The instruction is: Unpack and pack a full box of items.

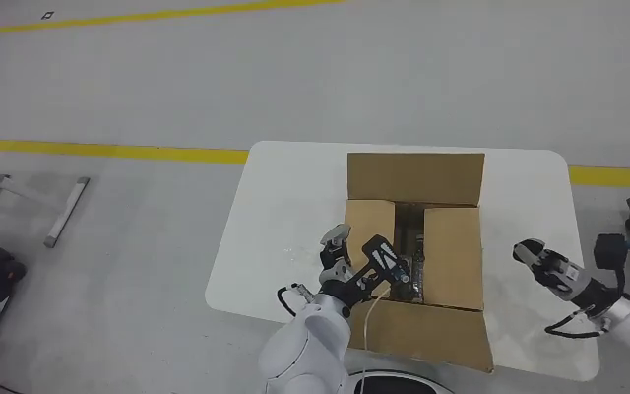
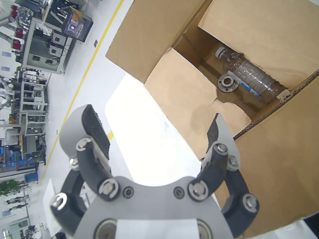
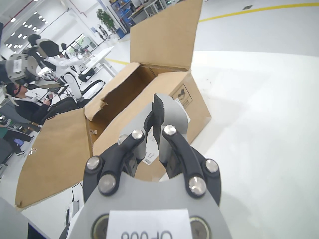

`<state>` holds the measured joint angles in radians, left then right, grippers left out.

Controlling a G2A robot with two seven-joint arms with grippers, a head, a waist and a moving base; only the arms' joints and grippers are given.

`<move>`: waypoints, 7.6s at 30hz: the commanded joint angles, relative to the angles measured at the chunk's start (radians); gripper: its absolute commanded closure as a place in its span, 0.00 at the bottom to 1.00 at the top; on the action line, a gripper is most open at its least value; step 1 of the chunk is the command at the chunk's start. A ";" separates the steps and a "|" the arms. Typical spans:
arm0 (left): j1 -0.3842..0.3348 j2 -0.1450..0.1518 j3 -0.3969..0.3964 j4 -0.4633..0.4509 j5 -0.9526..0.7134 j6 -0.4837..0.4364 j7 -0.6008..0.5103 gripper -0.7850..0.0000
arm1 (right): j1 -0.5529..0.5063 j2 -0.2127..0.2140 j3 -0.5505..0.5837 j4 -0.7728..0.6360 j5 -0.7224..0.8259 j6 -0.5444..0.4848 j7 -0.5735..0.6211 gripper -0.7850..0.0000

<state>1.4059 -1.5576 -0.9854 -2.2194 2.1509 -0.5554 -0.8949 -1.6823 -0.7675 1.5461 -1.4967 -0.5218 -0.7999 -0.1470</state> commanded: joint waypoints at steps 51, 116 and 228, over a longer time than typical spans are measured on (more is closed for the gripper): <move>-0.285 -0.112 0.296 0.539 0.023 0.327 -0.164 0.00 | -0.004 -0.077 -0.008 0.026 -0.128 -0.014 -0.044 1.00; -0.223 -0.229 0.098 0.385 -0.170 0.621 -0.397 0.00 | 0.034 -0.124 0.111 0.026 -0.109 -0.036 0.061 1.00; -0.301 -0.258 -0.065 0.757 -1.100 0.655 -0.049 0.00 | -0.020 -0.196 0.134 -0.019 -0.212 -0.009 0.110 1.00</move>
<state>1.1056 -1.8161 -1.0429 -1.4747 1.0879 0.1088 -0.9594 -1.7025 -0.9628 1.6813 -1.5179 -0.7333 -0.8077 -0.0378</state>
